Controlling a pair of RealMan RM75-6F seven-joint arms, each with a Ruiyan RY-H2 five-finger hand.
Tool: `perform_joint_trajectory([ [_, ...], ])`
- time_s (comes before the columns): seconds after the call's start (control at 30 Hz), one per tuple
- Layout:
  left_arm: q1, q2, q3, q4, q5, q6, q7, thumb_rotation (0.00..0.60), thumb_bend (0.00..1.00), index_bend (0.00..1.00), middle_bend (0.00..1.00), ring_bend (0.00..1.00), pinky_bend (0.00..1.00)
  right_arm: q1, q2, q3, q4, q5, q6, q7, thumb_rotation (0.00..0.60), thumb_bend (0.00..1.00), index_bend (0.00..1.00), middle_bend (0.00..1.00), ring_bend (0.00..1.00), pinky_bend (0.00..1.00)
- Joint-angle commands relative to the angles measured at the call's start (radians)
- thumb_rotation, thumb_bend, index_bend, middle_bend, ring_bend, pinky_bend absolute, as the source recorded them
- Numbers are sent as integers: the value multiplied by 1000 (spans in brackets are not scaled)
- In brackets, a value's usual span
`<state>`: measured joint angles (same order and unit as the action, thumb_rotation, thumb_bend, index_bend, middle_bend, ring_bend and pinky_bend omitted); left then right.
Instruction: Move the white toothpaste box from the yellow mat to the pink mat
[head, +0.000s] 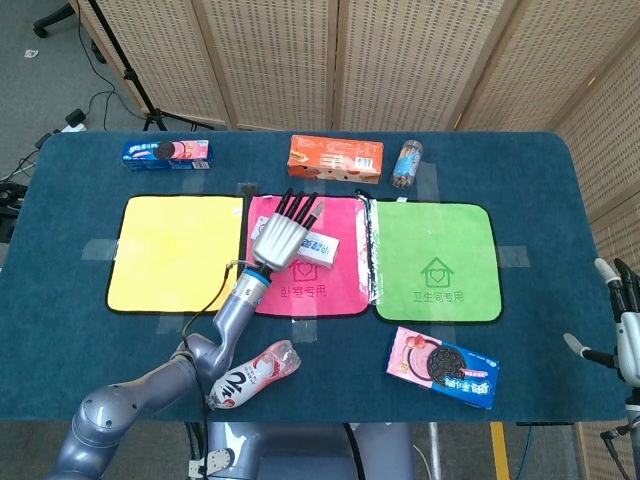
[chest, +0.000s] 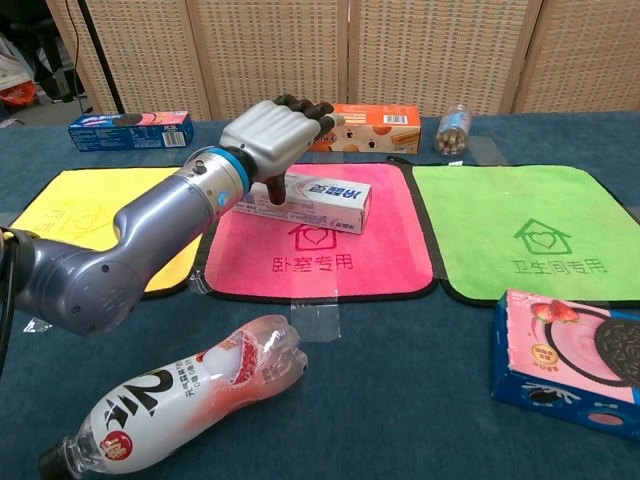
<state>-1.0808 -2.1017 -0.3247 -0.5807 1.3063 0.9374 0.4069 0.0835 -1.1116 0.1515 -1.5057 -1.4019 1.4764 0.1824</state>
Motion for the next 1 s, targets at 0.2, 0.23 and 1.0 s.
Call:
perform_joint_trajectory([
  [0.2,101,162,34,-201,28,99,-75,600,0,0,0,0,0,-9,6,-2,-9,-11,18,9,600,0,0,0,0,0],
  [0.23,141,230,52,-275,44,133,-91,600,0,0,0,0,0,-11,7,-5,-13,-19,25,5,600,0,0,0,0,0],
  [1.0,827,968,286,-860,94,577,-579,600,0,0,0,0,0,-14,-5,-34,-69,-97,68,-85,600,0,0,0,0,0],
])
